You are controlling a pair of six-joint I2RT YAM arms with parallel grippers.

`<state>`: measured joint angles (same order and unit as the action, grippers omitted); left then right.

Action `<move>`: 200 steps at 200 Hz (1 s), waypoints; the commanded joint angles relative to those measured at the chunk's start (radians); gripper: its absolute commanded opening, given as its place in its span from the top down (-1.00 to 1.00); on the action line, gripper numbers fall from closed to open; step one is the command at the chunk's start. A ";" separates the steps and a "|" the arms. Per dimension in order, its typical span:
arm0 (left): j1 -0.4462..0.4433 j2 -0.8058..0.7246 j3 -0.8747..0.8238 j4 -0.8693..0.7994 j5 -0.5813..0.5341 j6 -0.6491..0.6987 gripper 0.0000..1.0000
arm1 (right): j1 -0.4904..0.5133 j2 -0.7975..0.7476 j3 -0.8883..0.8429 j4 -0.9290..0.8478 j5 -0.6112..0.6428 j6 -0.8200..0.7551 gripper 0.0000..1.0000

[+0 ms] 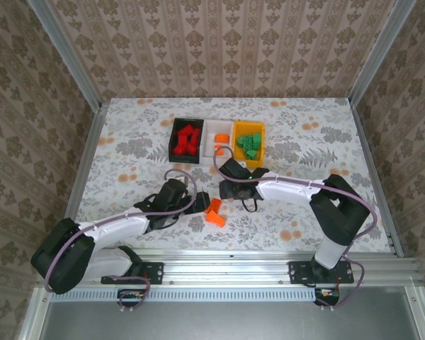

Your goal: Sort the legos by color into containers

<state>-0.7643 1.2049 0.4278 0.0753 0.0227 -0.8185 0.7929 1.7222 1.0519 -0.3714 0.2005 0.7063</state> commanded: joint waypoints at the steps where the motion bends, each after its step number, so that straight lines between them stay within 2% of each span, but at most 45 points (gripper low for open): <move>1: -0.003 -0.033 0.008 0.004 -0.002 0.026 -1.00 | 0.014 0.051 0.020 0.006 -0.023 0.048 -0.37; 38: -0.003 -0.099 -0.021 -0.031 -0.020 0.023 -1.00 | 0.020 0.111 0.034 0.026 -0.004 0.052 -0.37; 52: -0.002 -0.119 -0.030 -0.039 -0.030 0.021 -1.00 | 0.020 0.130 0.050 0.022 0.017 0.051 -0.31; 126: -0.003 -0.132 -0.036 -0.056 -0.049 0.030 -0.99 | 0.024 0.129 0.052 0.023 0.099 0.028 0.31; 164: -0.003 -0.095 -0.015 -0.047 -0.036 0.035 -1.00 | 0.036 0.057 0.040 0.015 0.144 -0.026 0.32; 200: 0.010 -0.105 0.002 -0.061 -0.056 0.046 -1.00 | 0.031 -0.019 0.119 -0.025 0.189 -0.135 0.32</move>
<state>-0.7643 1.1061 0.4000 0.0349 -0.0097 -0.8021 0.8238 1.7775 1.1004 -0.3717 0.3199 0.6685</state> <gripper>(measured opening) 0.997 0.342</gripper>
